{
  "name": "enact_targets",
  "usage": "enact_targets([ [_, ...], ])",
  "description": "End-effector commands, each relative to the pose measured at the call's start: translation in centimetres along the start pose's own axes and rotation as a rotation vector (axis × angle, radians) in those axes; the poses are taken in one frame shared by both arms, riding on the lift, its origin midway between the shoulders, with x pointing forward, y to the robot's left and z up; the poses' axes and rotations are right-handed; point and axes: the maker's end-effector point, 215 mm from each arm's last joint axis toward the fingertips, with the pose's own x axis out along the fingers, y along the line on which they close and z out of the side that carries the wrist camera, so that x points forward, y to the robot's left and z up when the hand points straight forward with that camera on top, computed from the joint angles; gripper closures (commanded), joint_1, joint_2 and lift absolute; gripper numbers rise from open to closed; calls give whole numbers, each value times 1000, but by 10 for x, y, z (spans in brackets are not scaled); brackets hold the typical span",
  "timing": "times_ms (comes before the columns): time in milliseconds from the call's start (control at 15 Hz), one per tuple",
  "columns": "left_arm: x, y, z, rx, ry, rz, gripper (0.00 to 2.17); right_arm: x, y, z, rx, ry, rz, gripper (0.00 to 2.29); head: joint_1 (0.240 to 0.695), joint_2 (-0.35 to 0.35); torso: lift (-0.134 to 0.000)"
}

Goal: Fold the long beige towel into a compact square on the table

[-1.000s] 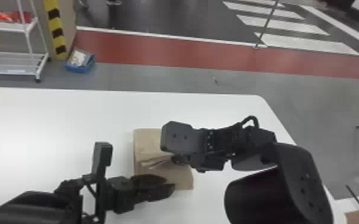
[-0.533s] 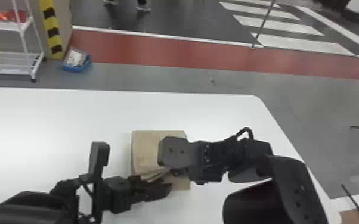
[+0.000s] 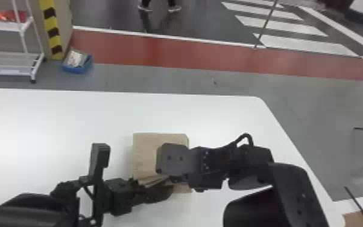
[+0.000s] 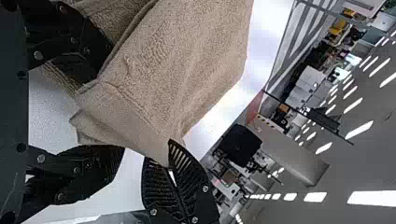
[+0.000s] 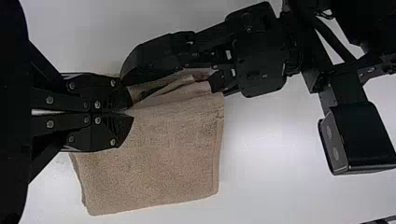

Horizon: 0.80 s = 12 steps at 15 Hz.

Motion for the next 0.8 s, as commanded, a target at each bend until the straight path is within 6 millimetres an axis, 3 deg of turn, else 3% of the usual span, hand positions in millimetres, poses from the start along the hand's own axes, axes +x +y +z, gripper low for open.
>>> enact_targets([
  [0,0,0,1,0,0,-1,603,-3,3,3,-7,-6,2,1649,695,-260,-124],
  [733,2,-1,4,9,2,-6,603,-2,11,-12,-11,28,8,1639,695,-272,-124],
])
